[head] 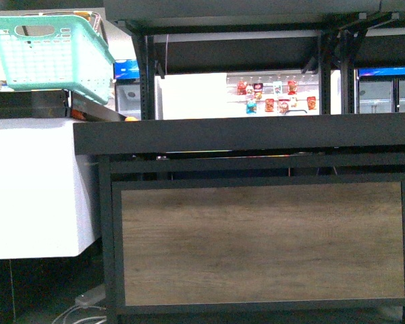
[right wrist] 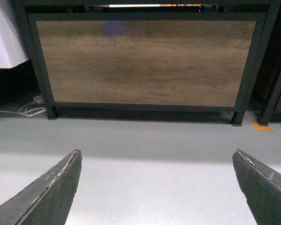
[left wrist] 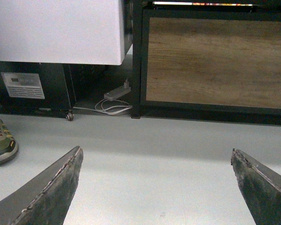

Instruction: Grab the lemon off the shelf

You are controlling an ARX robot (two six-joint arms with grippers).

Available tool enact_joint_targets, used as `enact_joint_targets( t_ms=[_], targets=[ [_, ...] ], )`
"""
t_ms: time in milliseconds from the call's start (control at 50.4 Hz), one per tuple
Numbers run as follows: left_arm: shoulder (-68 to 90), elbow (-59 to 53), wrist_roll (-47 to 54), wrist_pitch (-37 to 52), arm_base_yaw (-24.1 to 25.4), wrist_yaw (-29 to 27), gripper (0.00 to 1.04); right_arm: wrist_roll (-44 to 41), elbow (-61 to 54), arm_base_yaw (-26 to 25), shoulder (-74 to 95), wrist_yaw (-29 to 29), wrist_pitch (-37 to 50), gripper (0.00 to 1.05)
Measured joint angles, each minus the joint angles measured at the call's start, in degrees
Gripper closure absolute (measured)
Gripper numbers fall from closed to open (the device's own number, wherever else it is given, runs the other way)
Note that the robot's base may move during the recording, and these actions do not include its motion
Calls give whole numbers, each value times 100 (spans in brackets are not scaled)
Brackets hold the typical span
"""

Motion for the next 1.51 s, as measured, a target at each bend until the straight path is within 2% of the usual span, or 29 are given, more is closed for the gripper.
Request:
enact_joint_targets(
  t_ms=[1508],
  targets=[
    [0, 0, 0, 0, 0, 0, 8, 0, 0, 0, 0, 0, 0, 8]
  ],
)
